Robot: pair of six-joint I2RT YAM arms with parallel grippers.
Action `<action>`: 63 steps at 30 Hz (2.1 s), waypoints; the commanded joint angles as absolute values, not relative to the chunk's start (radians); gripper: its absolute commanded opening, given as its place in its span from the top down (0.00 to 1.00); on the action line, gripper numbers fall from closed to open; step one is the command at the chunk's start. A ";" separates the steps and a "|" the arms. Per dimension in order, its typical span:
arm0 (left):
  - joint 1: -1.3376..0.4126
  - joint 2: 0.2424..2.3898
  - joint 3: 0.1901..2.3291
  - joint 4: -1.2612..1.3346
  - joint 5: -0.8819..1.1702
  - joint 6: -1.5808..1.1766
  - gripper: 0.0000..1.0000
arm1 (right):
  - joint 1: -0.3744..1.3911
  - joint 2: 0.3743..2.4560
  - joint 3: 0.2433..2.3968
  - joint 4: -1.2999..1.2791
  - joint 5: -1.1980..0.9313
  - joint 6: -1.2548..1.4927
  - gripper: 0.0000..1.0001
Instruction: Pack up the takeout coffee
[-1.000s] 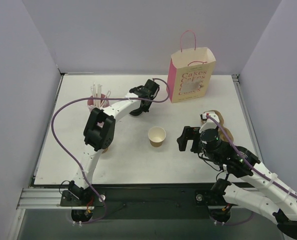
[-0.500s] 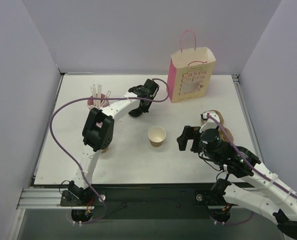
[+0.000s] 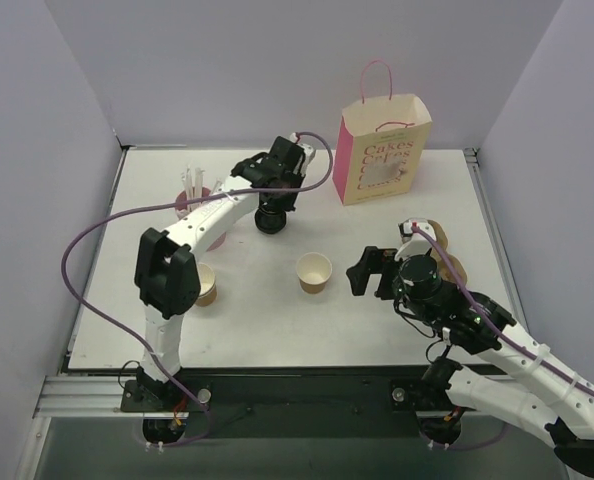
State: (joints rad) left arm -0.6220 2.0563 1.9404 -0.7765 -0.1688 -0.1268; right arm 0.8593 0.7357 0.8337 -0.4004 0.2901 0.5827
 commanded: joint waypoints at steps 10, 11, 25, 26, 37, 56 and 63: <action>-0.557 1.443 1.573 -0.623 0.611 -0.297 0.79 | 0.821 0.692 0.557 0.424 0.111 0.551 0.18; -0.552 1.415 1.506 -0.564 0.644 -0.320 0.78 | 0.816 0.690 0.540 0.508 0.051 0.566 0.21; -0.534 1.137 1.172 -0.161 0.951 -0.624 0.76 | 0.798 0.813 0.475 0.885 -0.204 0.603 0.33; -0.534 1.129 1.167 -0.143 0.956 -0.627 0.76 | 0.793 0.824 0.483 0.871 -0.206 0.624 0.36; -0.534 1.066 1.075 0.116 0.954 -0.722 0.76 | 0.796 0.954 0.377 1.244 -0.135 1.060 0.47; -0.534 1.042 0.989 0.305 0.959 -0.818 0.76 | 0.816 1.111 0.413 1.485 -0.225 1.150 0.55; -0.534 1.031 0.960 0.342 0.951 -0.836 0.77 | 0.816 1.146 0.416 1.606 -0.256 1.184 0.58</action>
